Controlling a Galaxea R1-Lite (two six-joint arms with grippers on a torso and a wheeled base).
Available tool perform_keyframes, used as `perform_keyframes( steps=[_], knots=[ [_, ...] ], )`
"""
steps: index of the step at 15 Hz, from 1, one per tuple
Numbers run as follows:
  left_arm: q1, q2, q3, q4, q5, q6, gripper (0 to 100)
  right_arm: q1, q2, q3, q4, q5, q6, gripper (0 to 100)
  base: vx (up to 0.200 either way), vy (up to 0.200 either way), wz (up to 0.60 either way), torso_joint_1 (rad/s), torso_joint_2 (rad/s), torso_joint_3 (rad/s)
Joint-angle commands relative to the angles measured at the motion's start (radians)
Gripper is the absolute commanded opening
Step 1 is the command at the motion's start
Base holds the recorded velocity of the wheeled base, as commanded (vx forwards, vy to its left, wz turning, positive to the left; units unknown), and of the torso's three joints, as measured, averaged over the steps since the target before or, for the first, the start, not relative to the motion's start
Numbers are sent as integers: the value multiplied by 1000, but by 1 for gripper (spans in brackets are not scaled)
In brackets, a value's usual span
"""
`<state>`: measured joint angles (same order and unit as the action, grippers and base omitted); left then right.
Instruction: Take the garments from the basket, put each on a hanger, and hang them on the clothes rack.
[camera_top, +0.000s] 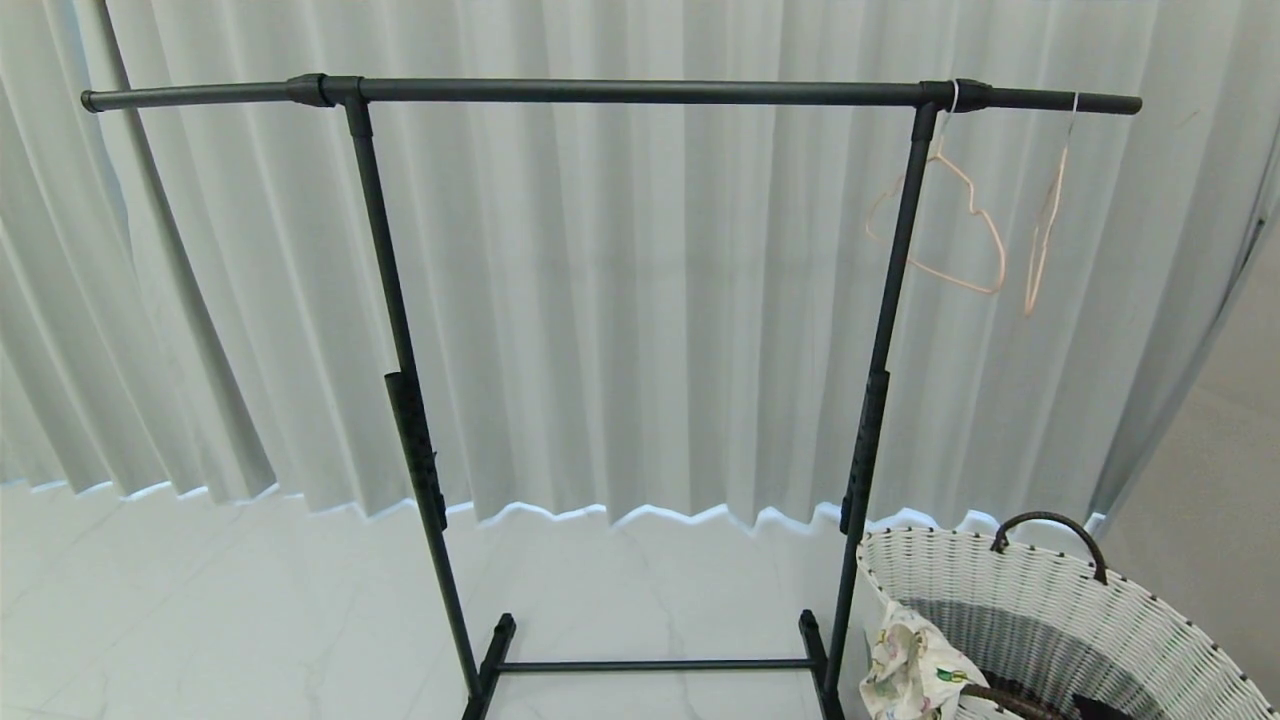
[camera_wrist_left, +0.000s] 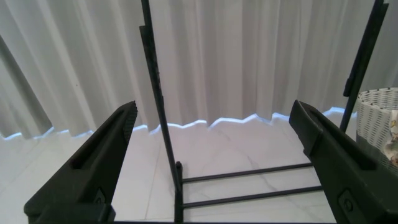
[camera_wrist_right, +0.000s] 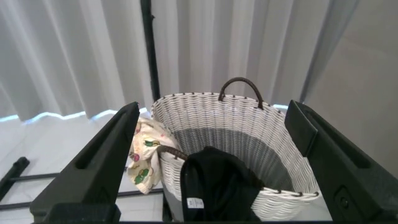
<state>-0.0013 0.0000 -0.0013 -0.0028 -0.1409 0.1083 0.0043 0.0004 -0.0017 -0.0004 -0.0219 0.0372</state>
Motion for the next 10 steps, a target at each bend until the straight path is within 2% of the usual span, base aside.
perform_keyframes(
  steps=[1,2,3,4,5,6,7,8,10],
  knots=[
    [0,0,0,1,1,1,100,5,12,-12,-1,14,-3,100,0,0,0,0,0,0],
    [0,0,0,0,1,1,100,28,72,-96,7,74,18,100,0,0,0,0,0,0],
    [0,0,0,0,1,1,100,71,213,-192,25,105,38,100,0,0,0,0,0,0],
    [0,0,0,0,1,1,100,91,293,-233,33,105,16,100,0,0,0,0,0,0],
    [0,0,0,0,1,1,100,123,497,-277,89,105,-66,100,0,0,0,0,0,0],
    [0,0,0,0,1,1,100,111,615,-314,157,103,-122,100,0,0,0,0,0,0],
    [0,0,0,0,1,1,100,63,857,-406,289,99,-235,100,0,0,0,0,0,0],
    [0,0,0,0,1,1,100,31,1026,-426,284,96,-303,100,0,0,0,0,0,0],
    [0,0,0,1,1,1,100,-27,1307,-425,168,57,-454,100,0,0,0,0,0,0]
  ],
)
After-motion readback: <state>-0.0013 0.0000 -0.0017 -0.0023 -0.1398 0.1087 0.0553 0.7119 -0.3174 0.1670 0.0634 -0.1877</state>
